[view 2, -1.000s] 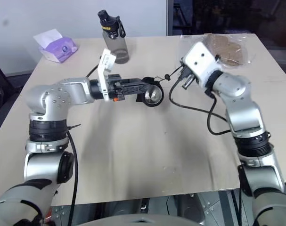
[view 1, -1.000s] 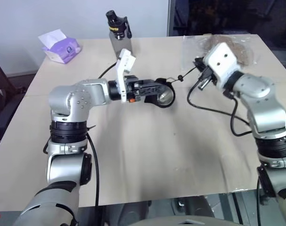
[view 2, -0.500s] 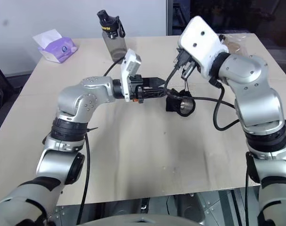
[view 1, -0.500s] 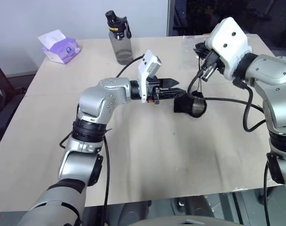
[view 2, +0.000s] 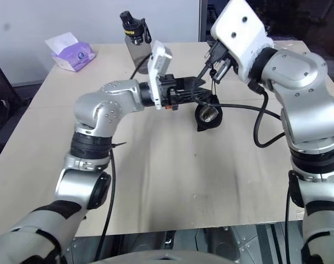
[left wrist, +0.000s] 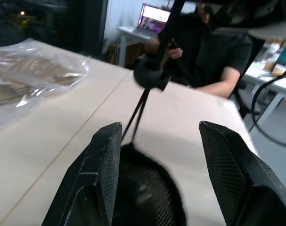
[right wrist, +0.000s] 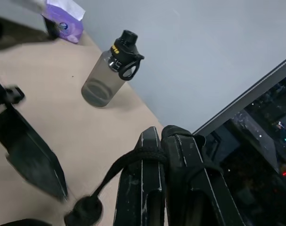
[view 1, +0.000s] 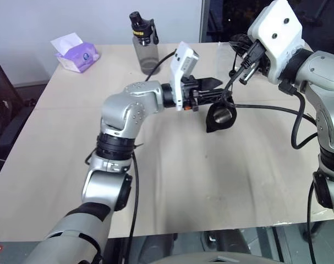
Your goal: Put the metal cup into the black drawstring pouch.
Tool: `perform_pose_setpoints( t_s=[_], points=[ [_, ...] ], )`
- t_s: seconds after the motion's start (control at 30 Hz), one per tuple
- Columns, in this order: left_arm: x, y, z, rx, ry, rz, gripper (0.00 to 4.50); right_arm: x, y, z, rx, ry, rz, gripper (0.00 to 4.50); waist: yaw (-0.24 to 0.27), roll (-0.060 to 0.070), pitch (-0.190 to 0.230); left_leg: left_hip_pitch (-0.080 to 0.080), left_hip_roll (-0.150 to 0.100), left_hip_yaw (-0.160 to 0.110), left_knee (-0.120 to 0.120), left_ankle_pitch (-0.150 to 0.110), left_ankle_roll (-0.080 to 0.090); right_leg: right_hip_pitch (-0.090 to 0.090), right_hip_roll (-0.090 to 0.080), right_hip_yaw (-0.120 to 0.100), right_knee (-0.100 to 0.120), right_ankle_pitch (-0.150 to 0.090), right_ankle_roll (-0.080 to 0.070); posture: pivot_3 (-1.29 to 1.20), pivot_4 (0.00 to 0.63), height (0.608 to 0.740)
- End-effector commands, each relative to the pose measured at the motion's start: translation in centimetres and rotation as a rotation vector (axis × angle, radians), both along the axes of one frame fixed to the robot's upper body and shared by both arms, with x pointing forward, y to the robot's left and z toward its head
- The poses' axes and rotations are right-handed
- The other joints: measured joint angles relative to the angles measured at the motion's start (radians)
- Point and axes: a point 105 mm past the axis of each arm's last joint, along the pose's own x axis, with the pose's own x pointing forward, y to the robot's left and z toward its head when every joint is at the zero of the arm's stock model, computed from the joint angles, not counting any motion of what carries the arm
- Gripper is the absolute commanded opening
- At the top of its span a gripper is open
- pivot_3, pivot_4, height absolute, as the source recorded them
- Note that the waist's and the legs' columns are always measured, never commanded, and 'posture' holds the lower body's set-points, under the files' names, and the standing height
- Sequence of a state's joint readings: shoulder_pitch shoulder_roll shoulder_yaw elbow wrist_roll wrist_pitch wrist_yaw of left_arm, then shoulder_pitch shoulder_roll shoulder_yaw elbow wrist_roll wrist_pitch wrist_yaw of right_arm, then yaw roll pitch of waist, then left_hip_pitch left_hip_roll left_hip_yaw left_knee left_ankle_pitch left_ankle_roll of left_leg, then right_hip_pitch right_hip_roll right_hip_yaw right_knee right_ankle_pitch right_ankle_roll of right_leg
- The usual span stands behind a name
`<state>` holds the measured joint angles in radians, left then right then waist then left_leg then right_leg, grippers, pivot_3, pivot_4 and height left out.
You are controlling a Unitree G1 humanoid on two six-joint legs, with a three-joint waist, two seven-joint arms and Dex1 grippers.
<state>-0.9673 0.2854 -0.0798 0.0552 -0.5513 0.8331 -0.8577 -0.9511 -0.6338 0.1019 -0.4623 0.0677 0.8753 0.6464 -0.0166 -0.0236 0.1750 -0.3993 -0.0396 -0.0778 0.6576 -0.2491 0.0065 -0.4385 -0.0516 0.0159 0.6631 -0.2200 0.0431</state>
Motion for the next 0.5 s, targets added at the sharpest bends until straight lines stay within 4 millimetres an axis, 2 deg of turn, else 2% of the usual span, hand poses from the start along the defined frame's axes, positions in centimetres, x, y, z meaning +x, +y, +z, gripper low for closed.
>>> perform_pose_setpoints(
  t_s=[0.03,0.13,0.37,0.4,0.43,0.5],
  points=[
    [-0.1,-0.6,2.5,-0.044,-0.092,0.002,2.66,-1.2,0.4,1.5,-0.001,-0.071,0.022,0.0,-0.001,0.0,0.0,0.0,0.0,0.0,0.0,0.0,0.0,0.0,0.0,0.0,0.0,0.0,0.0,0.0,0.15,0.74],
    [0.0,-1.6,2.9,-0.058,-0.106,-0.004,2.66,-1.3,0.6,1.4,-0.001,-0.068,0.027,0.0,0.002,0.0,0.0,0.0,0.0,0.0,0.0,0.0,0.0,0.0,0.0,0.0,0.0,0.0,0.0,0.0,0.15,0.74],
    [0.0,-2.7,3.1,-0.067,-0.113,-0.042,2.66,-1.4,0.6,1.3,-0.004,-0.062,0.024,0.0,0.001,0.0,0.0,0.0,0.0,0.0,0.0,0.0,0.0,0.0,0.0,0.0,0.0,0.0,0.0,0.0,0.15,0.74],
    [0.0,-2.8,2.9,-0.063,-0.112,-0.043,2.16,-1.4,0.5,1.3,-0.003,-0.062,0.023,0.0,0.001,0.0,0.0,0.0,0.0,0.0,0.0,0.0,0.0,0.0,0.0,0.0,0.0,0.0,0.0,0.0,0.15,0.74],
    [0.1,-2.8,2.8,-0.062,-0.108,-0.038,1.92,-1.5,0.5,1.3,-0.002,-0.063,0.021,0.0,0.001,0.0,0.0,0.0,0.0,0.0,0.0,0.0,0.0,0.0,0.001,0.0,0.0,0.0,0.0,0.0,0.15,0.74],
    [0.2,-2.9,2.6,-0.06,-0.103,-0.039,0.99,-1.4,0.5,1.3,0.0,-0.062,0.019,0.0,0.002,0.0,0.0,0.0,0.0,0.0,0.0,0.0,0.0,0.0,0.001,0.0,0.0,0.0,0.0,0.0,0.15,0.74]
  ],
)
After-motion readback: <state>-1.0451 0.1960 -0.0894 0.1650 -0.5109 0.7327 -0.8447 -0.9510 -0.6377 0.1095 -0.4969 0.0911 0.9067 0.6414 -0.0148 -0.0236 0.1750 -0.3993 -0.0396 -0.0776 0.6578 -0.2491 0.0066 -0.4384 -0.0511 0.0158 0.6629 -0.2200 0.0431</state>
